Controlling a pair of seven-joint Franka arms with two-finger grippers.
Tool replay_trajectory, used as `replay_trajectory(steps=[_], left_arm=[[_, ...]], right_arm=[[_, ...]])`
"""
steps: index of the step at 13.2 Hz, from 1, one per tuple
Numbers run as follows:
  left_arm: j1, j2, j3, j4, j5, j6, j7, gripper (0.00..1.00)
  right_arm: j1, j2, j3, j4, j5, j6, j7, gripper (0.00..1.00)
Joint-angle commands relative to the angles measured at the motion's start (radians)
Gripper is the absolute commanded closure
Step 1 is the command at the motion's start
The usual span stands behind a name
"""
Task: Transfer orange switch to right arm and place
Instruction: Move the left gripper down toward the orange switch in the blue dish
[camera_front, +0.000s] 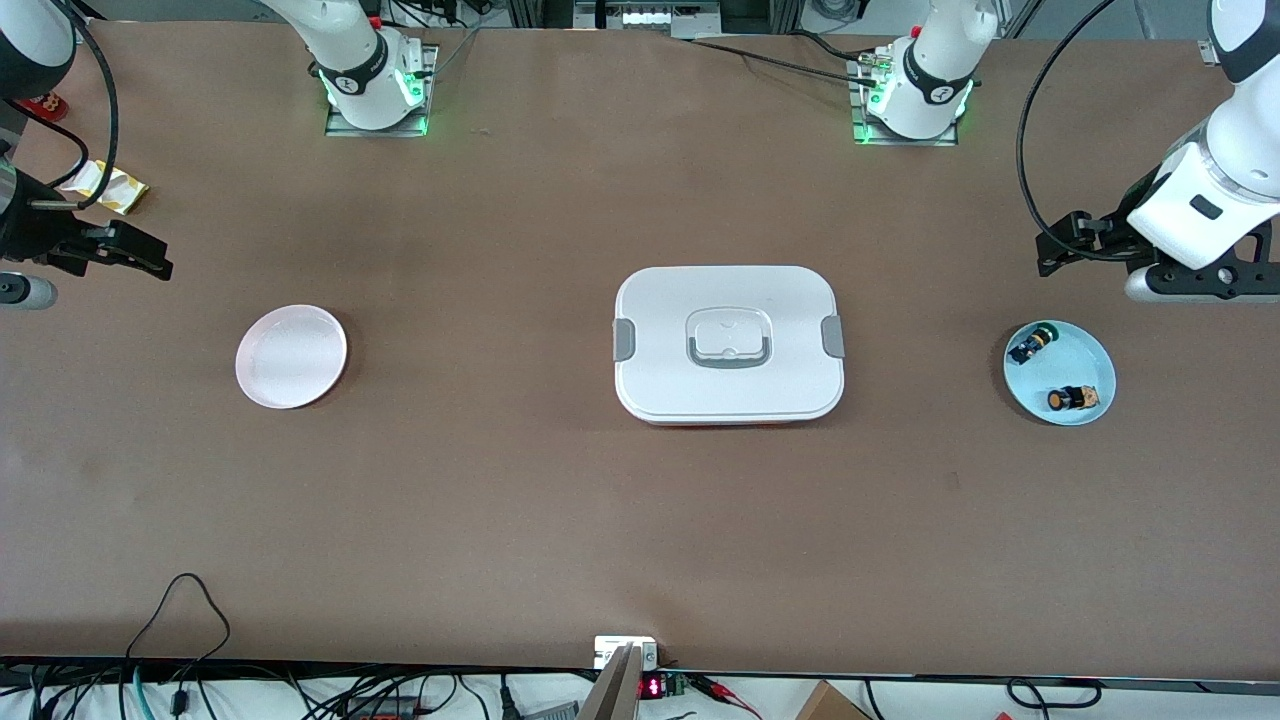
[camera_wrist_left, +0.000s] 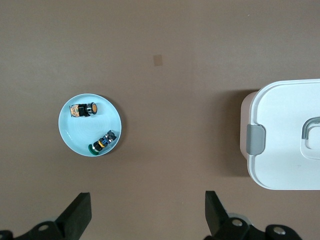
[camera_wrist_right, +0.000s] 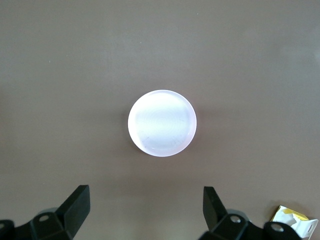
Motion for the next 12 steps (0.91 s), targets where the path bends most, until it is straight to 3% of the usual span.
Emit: replay_trajectory(steps=[1, 12], left_arm=[[-0.006, 0.01, 0.001, 0.026, -0.004, -0.005, 0.004, 0.0], [0.001, 0.016, -0.017, 0.032, -0.003, -0.086, -0.008, 0.0]], right_arm=[[-0.003, -0.012, 0.003, -0.002, 0.012, -0.016, -0.009, 0.0], [-0.001, -0.012, 0.005, 0.001, 0.012, -0.016, -0.009, 0.0]])
